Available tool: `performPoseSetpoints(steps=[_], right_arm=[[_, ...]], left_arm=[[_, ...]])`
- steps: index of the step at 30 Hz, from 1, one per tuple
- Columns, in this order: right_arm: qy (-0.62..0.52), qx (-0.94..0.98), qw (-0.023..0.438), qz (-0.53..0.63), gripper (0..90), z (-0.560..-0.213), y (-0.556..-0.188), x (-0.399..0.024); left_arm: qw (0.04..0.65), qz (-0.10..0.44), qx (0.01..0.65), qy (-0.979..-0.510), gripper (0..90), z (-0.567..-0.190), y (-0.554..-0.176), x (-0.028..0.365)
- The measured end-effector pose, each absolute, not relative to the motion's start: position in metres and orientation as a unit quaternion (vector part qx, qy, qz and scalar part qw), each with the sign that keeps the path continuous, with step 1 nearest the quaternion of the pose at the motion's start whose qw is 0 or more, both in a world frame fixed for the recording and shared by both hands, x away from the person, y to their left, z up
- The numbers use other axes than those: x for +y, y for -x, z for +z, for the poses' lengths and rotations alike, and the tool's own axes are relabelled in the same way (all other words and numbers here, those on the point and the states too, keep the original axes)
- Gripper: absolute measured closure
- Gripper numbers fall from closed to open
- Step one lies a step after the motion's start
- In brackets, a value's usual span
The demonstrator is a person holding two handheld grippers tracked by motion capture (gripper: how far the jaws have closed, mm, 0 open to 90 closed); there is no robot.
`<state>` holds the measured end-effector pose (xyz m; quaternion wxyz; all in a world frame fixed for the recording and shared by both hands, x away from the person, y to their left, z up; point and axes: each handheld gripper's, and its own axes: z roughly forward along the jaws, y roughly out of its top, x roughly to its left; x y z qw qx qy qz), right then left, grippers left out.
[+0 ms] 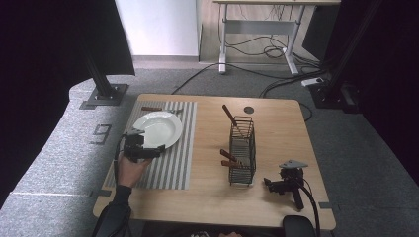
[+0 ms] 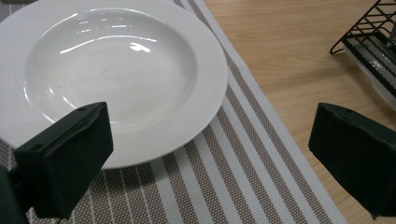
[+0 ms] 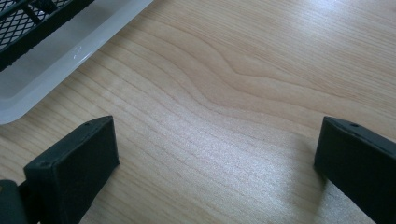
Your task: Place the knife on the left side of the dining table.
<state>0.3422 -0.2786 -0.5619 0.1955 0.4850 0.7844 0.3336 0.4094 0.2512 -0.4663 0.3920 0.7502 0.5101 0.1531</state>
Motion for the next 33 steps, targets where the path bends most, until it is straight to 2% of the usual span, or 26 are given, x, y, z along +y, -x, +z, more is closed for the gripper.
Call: performPoseSetpoints(steps=[20,33], right_arm=[[-0.485,0.785,0.196,0.334,0.0,-0.562,-0.342,-0.279],[-0.485,0.784,0.196,0.333,0.0,-0.562,-0.342,-0.279]], left_arm=[[0.414,0.162,0.488,-0.751,0.0,-0.435,-0.429,0.211],[0.435,0.149,0.476,-0.749,0.5,-0.424,-0.441,0.180]])
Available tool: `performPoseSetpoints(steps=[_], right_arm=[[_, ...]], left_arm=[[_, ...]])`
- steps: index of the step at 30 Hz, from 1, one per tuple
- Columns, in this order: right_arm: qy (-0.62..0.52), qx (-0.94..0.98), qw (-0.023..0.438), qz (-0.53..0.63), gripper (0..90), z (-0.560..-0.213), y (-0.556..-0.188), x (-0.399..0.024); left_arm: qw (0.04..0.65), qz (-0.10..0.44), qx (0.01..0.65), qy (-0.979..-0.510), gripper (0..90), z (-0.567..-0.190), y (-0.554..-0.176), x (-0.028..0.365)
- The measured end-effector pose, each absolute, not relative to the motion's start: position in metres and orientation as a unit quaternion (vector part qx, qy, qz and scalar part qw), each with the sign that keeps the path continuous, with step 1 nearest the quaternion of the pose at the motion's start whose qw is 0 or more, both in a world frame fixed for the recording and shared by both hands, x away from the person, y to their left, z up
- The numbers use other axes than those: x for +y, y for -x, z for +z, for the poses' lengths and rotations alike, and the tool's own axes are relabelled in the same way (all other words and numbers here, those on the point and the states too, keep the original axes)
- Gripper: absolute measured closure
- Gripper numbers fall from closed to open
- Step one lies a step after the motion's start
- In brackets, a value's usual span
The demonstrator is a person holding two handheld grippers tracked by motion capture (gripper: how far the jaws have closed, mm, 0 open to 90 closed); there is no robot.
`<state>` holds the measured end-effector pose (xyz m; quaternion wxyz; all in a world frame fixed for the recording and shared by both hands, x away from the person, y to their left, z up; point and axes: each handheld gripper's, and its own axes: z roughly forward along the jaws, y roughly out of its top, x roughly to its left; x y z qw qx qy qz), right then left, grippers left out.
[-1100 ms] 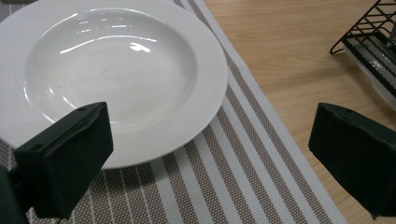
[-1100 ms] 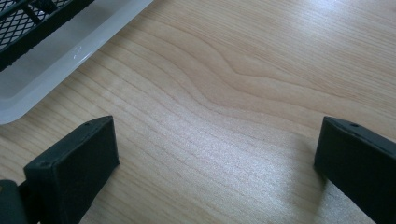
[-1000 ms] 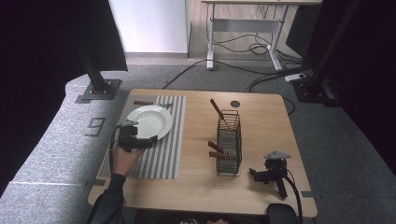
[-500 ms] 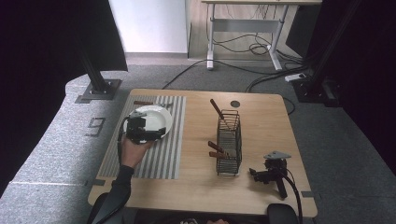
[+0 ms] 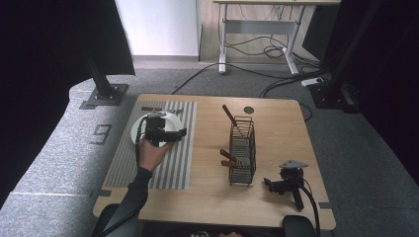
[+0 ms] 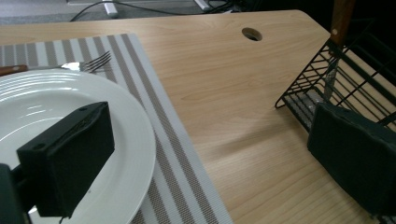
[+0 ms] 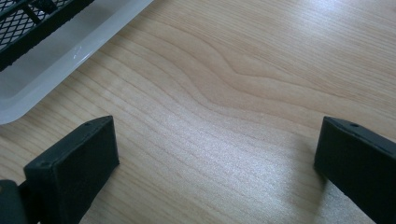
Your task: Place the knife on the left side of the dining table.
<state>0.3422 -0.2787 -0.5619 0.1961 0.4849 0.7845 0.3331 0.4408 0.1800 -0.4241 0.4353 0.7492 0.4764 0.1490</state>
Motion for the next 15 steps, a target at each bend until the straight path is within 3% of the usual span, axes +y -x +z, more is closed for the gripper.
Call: performPoseSetpoints(steps=[15], right_arm=[[-0.485,0.784,0.196,0.333,0.0,-0.562,-0.342,-0.279]], left_arm=[[0.459,0.144,0.470,-0.740,4.7,-0.412,-0.458,0.139]])
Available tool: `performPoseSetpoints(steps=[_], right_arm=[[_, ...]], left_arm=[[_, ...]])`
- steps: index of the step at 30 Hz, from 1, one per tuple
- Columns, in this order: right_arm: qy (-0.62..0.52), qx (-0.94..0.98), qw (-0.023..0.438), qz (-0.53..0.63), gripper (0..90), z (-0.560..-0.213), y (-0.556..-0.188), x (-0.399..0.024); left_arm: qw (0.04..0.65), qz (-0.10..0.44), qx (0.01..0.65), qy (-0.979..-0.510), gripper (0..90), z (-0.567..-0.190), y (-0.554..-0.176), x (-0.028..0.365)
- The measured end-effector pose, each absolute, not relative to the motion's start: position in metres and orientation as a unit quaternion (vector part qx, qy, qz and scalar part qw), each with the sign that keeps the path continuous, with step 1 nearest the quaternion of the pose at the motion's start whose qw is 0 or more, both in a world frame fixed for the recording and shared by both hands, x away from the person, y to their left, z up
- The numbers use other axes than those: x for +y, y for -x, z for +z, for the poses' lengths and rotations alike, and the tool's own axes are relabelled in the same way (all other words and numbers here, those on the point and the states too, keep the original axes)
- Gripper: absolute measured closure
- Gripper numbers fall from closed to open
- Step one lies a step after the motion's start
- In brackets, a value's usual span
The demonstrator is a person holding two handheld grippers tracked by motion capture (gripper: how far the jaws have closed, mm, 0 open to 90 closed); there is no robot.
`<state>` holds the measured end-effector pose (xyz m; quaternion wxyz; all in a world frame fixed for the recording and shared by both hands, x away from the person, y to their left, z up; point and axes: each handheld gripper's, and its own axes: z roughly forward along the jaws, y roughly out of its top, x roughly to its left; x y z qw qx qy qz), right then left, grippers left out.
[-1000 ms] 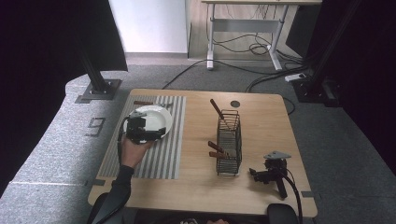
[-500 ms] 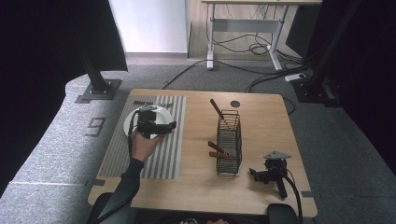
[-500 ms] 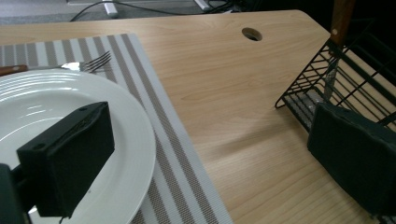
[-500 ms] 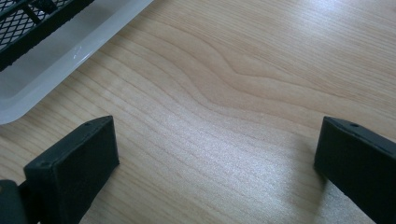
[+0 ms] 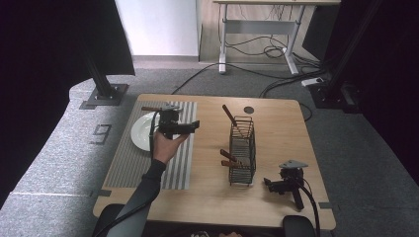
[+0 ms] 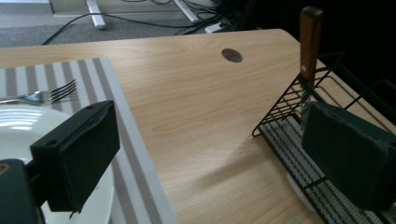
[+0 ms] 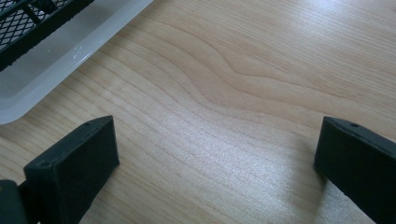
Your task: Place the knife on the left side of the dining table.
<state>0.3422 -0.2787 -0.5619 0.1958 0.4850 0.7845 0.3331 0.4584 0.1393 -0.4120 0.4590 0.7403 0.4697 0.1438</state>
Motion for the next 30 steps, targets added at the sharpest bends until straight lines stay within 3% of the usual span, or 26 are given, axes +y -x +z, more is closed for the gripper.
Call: performPoseSetpoints(steps=[30], right_arm=[[-0.485,0.784,0.196,0.333,0.0,-0.562,-0.342,-0.279]], left_arm=[[0.502,0.123,0.464,-0.719,18.4,-0.407,-0.485,0.069]])
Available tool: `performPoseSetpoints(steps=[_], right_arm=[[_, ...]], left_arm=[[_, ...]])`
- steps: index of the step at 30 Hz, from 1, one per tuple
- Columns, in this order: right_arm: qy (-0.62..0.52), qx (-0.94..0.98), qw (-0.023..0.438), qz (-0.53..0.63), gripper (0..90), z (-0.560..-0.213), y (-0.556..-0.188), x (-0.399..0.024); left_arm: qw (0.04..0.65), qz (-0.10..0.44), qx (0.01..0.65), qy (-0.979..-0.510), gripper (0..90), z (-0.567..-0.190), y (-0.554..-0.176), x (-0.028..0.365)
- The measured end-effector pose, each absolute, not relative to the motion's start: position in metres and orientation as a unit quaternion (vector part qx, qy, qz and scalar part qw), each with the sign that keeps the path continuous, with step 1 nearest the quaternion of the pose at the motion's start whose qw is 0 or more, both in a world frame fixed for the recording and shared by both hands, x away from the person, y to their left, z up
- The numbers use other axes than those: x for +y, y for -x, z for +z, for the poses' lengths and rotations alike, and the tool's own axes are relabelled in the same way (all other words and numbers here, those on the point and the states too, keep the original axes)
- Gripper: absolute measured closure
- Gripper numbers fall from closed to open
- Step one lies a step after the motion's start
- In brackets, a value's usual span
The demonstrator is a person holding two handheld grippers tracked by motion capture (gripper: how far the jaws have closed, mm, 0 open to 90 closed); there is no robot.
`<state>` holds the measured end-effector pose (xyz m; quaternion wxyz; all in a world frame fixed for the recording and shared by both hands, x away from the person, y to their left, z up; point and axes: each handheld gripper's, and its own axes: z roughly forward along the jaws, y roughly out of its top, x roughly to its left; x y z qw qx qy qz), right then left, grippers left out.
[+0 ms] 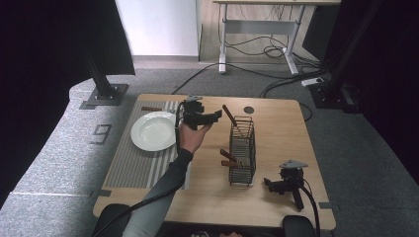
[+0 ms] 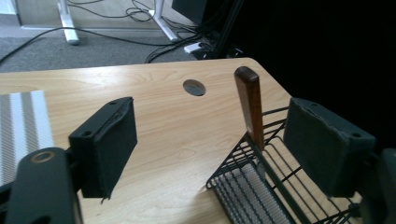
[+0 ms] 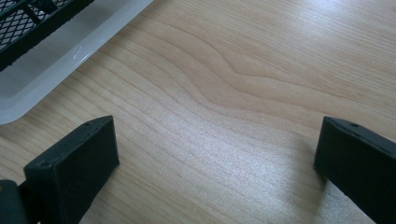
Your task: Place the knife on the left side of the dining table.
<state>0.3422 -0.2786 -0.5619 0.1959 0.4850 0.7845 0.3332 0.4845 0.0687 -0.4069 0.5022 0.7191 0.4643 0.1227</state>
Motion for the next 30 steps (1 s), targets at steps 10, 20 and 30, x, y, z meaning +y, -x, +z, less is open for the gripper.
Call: performPoseSetpoints(steps=[10,20,30], right_arm=[[-0.485,0.785,0.196,0.333,0.0,-0.562,-0.342,-0.279],[-0.485,0.785,0.196,0.333,0.0,-0.562,-0.342,-0.279],[-0.484,0.785,0.196,0.333,0.0,-0.562,-0.342,-0.279]], left_arm=[[0.511,0.101,0.465,-0.716,29.6,-0.409,-0.495,0.049],[0.517,0.059,0.483,-0.704,40.1,-0.420,-0.507,0.038],[0.511,0.028,0.499,-0.700,55.5,-0.427,-0.514,0.026]])
